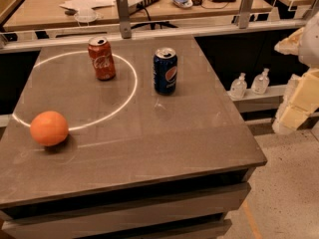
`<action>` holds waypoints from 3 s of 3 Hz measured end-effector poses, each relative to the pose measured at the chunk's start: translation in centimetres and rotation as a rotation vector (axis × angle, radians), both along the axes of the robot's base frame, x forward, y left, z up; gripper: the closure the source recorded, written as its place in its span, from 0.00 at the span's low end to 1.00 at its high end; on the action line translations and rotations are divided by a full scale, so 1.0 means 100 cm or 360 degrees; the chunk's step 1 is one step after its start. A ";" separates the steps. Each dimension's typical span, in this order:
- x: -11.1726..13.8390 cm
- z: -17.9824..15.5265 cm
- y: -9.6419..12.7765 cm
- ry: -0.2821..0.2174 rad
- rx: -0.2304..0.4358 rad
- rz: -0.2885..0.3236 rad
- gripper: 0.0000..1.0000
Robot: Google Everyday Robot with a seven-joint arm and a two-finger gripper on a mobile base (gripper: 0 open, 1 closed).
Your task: Knock pepsi can over
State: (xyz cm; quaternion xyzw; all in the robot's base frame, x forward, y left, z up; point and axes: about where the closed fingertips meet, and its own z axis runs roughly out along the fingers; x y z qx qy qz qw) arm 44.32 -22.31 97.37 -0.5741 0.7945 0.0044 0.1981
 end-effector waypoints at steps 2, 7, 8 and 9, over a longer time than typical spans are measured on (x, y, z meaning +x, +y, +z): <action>0.048 -0.041 0.008 -0.0279 0.0760 0.0061 0.00; 0.114 -0.076 0.122 -0.0413 0.1505 0.0173 0.00; 0.134 -0.092 0.152 -0.0401 0.1593 0.0227 0.00; 0.155 -0.101 0.176 -0.0402 0.1651 0.0265 0.00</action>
Offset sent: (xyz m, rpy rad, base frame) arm 0.0585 0.0439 -0.0115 0.9438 -0.2991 0.0904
